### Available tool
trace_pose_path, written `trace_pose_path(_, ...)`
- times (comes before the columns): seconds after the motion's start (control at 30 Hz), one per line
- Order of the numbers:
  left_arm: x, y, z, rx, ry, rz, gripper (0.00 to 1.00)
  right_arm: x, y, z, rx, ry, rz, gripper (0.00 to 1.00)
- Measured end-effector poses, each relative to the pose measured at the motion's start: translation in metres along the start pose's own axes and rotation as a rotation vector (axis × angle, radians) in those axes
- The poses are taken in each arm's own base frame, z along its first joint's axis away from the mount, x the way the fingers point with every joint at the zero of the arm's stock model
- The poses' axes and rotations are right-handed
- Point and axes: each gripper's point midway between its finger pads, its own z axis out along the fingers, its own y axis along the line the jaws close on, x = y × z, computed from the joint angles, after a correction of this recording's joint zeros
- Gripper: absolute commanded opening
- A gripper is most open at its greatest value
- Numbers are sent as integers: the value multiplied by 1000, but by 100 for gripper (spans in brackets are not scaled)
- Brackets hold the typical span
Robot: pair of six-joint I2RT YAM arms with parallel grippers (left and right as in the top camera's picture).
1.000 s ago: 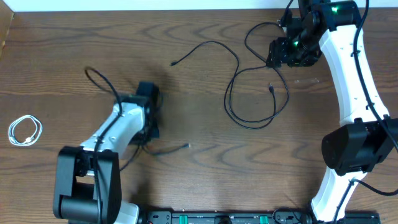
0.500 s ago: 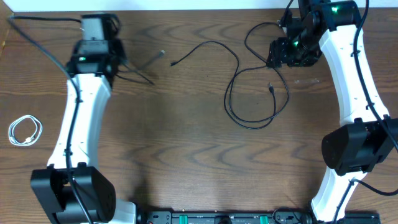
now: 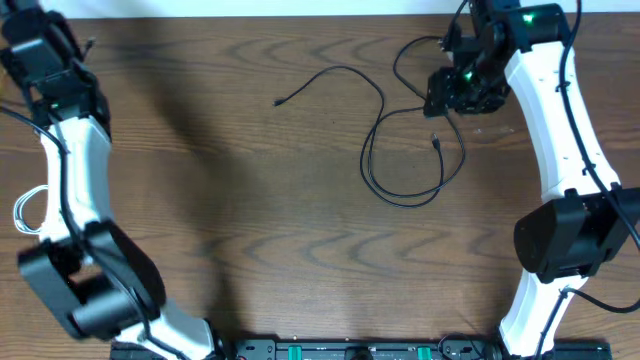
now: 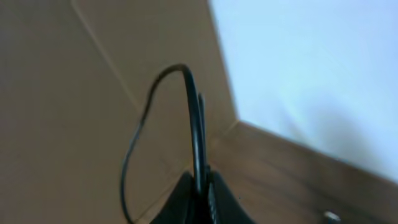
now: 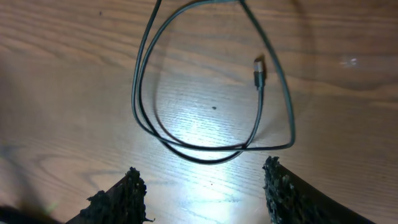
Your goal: Untangle cables
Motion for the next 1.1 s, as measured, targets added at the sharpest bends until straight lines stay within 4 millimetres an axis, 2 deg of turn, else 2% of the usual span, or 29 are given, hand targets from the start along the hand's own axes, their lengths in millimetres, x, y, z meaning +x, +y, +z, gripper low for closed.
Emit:
trace_pose_path(0.17, 55, 13, 50, -63, 34, 93, 7, 4, 10, 5, -3, 19, -21, 60)
trace_pose_path(0.27, 91, 23, 72, -90, 78, 126, 8, 5, 15, 6, -5, 21, -34, 60)
trace_pose_path(0.37, 115, 37, 84, -120, 112, 144, 8, 6, 18, 7, -6, 23, -41, 61)
trace_pose_path(0.5, 120, 58, 91, -170, 97, 130, 8, 5, 19, 7, -6, 20, -43, 61)
trace_pose_path(0.6, 107, 71, 93, -209, 37, 104, 8, 5, 19, 7, -6, 21, -41, 62)
trace_pose_path(0.73, 79, 93, 87, -318, -67, 58, 8, 5, 19, 8, -7, 18, -40, 63)
trace_pose_path(0.8, 77, 97, 85, -343, -72, 62, 8, 4, 19, 8, -7, 14, -39, 63)
trace_pose_path(0.97, 113, 82, 90, -262, 77, 141, 8, 2, 19, 8, -7, 8, -40, 62)
trace_pose_path(1.1, 127, 71, 95, -207, 101, 156, 8, 6, 19, 8, -6, 24, -36, 62)
